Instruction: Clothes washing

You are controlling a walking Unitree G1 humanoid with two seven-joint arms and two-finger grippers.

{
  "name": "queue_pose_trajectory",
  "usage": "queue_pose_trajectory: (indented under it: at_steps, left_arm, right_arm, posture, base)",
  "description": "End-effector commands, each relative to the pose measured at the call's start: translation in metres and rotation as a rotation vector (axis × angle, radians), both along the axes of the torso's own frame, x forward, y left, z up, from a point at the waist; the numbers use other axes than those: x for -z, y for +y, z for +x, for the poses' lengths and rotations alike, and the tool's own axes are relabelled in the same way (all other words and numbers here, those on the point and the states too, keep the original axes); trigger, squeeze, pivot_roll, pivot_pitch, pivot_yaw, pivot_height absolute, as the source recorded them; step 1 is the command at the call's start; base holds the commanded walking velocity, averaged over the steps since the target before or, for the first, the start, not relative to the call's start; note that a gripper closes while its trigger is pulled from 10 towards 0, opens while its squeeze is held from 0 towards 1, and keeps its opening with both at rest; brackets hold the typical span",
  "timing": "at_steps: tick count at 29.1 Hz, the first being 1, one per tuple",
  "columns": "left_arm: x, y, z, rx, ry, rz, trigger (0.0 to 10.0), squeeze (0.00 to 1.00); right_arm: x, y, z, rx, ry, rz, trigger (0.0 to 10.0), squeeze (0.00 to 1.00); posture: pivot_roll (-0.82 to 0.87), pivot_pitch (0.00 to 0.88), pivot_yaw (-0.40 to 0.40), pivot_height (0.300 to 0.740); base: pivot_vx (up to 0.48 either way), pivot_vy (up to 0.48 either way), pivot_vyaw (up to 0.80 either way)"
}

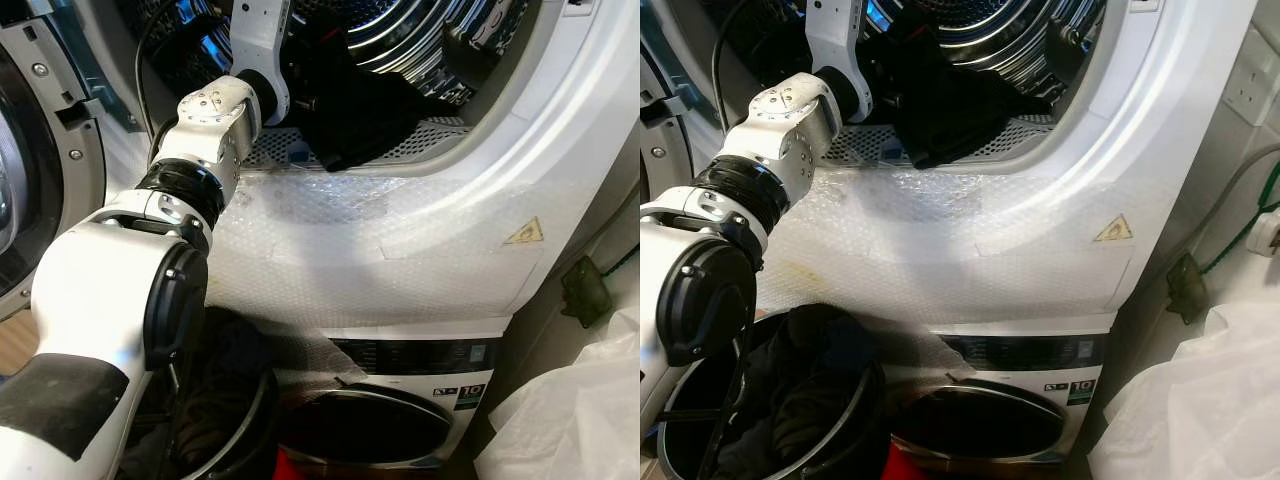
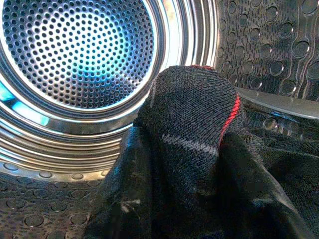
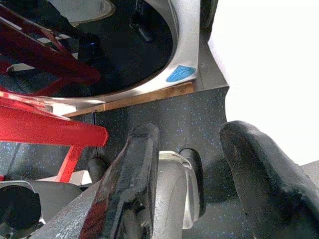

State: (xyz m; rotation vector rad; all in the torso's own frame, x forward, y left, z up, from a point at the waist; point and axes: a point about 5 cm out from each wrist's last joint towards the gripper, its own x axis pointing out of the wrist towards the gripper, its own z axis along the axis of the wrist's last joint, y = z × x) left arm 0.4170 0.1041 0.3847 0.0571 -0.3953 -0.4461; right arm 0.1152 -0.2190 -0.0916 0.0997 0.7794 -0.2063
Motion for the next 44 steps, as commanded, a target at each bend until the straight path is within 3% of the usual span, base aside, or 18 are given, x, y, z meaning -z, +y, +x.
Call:
queue_pose_trajectory:
  at_steps: [1,11,12,15,24,28,33,36,37,38,41,42,44]
  left_arm:
    - [-0.003,0.001,0.0,-0.013,0.005,0.01,10.0,0.72]
    - [-0.003,0.001,0.0,-0.013,0.005,0.009,10.0,0.72]
    - [-0.002,0.005,0.0,-0.006,0.008,0.033,10.0,1.0]
    - [-0.002,0.014,0.001,-0.034,0.01,0.064,10.0,1.0]
    - [-0.009,0.014,0.0,-0.095,-0.028,0.063,10.0,1.0]
    - [-0.011,0.024,0.002,-0.226,-0.014,0.044,10.0,1.0]
    - [-0.011,0.015,0.001,-0.161,-0.032,0.076,10.0,1.0]
    - [-0.01,-0.002,-0.004,0.033,-0.047,0.095,10.0,1.0]
    - [-0.011,-0.013,-0.008,0.123,-0.083,0.15,10.0,1.0]
    - [-0.012,-0.015,-0.009,0.14,-0.093,0.162,10.0,1.0]
    - [-0.015,-0.017,-0.009,0.117,-0.117,0.179,10.0,1.0]
    - [-0.022,-0.014,-0.01,0.05,-0.146,0.165,8.8,1.0]
    - [-0.034,-0.011,-0.011,-0.042,-0.197,0.125,8.4,1.0]
  right_arm:
    - [0.003,0.007,-0.006,-0.002,0.016,0.02,10.0,0.0]
    - [0.003,0.007,-0.006,-0.002,0.016,0.02,10.0,0.0]
    - [0.002,0.006,-0.002,-0.019,0.011,0.018,10.0,0.0]
    - [0.0,0.004,0.002,-0.043,0.004,0.014,10.0,0.0]
    - [0.001,0.006,0.001,-0.041,0.003,0.016,10.0,0.0]
    - [0.001,0.007,0.002,-0.048,0.006,0.017,10.0,0.0]
    - [0.001,0.006,0.002,-0.046,0.003,0.015,10.0,0.0]
    - [0.001,0.007,0.001,-0.042,0.001,0.016,10.0,0.0]
    - [0.001,0.007,0.0,-0.04,0.001,0.017,10.0,0.0]
    - [0.001,0.008,0.0,-0.039,0.001,0.018,10.0,0.0]
    - [0.001,0.007,0.0,-0.039,0.001,0.018,10.0,0.0]
    - [0.001,0.008,0.0,-0.04,0.001,0.018,10.0,0.0]
    - [0.001,0.008,0.0,-0.042,0.001,0.019,10.0,0.0]
  posture:
    - [-0.28,0.067,0.157,0.74]
    - [-0.28,0.067,0.157,0.74]
    - [-0.25,0.058,0.125,0.74]
    - [-0.25,0.058,0.125,0.74]
    - [-0.25,0.064,0.128,0.74]
    - [-0.25,0.07,0.127,0.74]
    - [-0.25,0.071,0.129,0.74]
    - [-0.25,0.072,0.13,0.74]
    - [-0.25,0.074,0.13,0.74]
    - [-0.25,0.074,0.13,0.74]
    - [-0.25,0.075,0.129,0.74]
    - [-0.25,0.075,0.129,0.74]
    - [-0.24,0.074,0.129,0.74]
  base:
    - [0.0,0.0,0.0]
    - [0.0,0.0,0.0]
    - [0.0,0.0,0.0]
    - [0.0,0.0,0.0]
    - [0.0,0.0,0.0]
    - [0.0,0.0,0.0]
    - [0.0,0.0,0.0]
    - [0.0,0.0,0.0]
    - [0.0,0.0,0.0]
    - [0.0,0.0,0.0]
    - [0.0,0.0,0.0]
    - [0.0,0.0,0.0]
    - [0.0,0.0,0.0]
